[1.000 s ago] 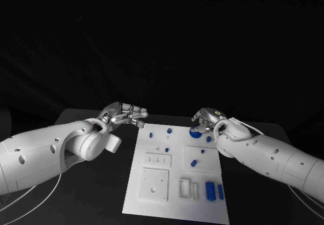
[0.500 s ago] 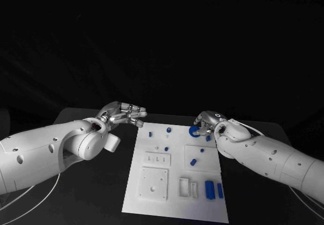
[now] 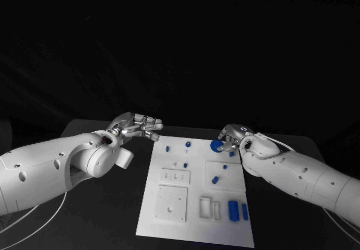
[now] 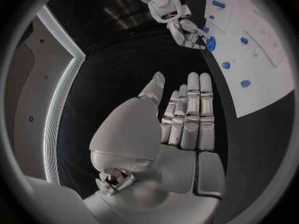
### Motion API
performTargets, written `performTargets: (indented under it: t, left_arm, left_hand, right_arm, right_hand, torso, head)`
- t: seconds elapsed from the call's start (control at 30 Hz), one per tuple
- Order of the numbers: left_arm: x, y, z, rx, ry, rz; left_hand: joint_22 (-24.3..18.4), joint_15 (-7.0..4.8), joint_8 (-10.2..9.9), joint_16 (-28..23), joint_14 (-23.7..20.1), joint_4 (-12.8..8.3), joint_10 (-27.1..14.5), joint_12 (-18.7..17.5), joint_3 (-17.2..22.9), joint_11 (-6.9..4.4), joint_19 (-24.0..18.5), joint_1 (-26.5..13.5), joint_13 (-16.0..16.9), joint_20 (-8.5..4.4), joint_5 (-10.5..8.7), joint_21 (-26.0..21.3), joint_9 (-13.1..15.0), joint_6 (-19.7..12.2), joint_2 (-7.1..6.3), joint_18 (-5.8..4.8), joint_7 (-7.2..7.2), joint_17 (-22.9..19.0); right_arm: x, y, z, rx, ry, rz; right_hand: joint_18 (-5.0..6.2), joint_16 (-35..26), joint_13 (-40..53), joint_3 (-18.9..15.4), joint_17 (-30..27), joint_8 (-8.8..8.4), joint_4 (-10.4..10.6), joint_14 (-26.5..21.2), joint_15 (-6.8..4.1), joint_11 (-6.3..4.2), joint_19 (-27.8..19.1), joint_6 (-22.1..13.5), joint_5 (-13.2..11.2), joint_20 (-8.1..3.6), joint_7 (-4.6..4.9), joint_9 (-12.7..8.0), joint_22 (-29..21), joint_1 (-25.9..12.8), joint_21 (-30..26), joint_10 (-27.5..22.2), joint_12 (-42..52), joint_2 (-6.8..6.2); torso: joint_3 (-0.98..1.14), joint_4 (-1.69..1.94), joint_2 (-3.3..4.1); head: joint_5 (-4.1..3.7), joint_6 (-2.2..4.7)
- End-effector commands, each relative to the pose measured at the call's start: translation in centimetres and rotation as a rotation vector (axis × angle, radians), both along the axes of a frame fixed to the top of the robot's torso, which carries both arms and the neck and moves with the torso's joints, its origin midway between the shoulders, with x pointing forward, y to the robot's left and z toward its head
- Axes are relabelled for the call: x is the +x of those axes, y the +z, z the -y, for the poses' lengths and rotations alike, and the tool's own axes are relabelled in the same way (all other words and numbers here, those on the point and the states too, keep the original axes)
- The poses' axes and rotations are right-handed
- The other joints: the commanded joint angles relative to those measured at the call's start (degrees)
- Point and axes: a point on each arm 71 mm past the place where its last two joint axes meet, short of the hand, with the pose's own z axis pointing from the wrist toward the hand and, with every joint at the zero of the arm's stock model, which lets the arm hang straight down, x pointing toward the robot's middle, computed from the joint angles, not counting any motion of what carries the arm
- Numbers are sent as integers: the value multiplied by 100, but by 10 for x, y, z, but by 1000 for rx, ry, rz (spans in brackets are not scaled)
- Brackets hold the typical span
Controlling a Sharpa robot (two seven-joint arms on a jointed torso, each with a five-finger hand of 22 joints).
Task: Assemble the parts on the task board
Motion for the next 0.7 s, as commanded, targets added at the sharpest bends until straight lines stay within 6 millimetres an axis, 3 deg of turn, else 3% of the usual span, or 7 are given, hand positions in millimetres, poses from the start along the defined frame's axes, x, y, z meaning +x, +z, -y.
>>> performTargets:
  t: [0.03, 0.53, 0.7]
  left_arm:
    - [-1, 1, 2, -4, -19, 4]
    - [-1, 1, 2, -4, -19, 3]
    - [-1, 1, 1, -3, -17, 3]
  left_hand:
    - [-5, -12, 11, -6, 14, -9, -53, -26, -3, 0, -35, 22, 2, 8, -5, 33, 9, -38, 11, 31, 13, 5]
    - [-5, -12, 11, -6, 14, -9, -53, -26, -3, 0, -35, 22, 2, 8, -5, 33, 9, -38, 11, 31, 13, 5]
    - [-5, -12, 11, -6, 14, -9, -53, -26, -3, 0, -35, 22, 2, 8, -5, 33, 9, -38, 11, 31, 13, 5]
  right_arm:
    - [0, -3, 0, -19, 2, -13]
    - [3, -10, -5, -12, 7, -43]
    - [3, -14, -5, -12, 11, -66]
  right_hand:
    - [23, -3, -14, 50, 8, -2, 2, 45, 0, -6, 236, -6, 23, 39, -4, -1, 621, -22, 36, 0, -43, -44]
    - [24, -22, -21, 44, 19, 0, 26, 49, 1, -4, 228, -17, 78, 41, -1, -4, 620, -59, 41, -9, -55, -17]
    - [21, -21, -19, 247, 38, -1, -37, 50, -15, -26, 229, 63, 750, 29, -10, -11, 623, -124, 56, -9, -57, 29]
  torso:
    - [-5, 14, 1]
    - [-8, 16, 9]
    - [0, 10, 5]
  head:
    - [-1, -11]
    - [6, -43]
    - [26, -60]
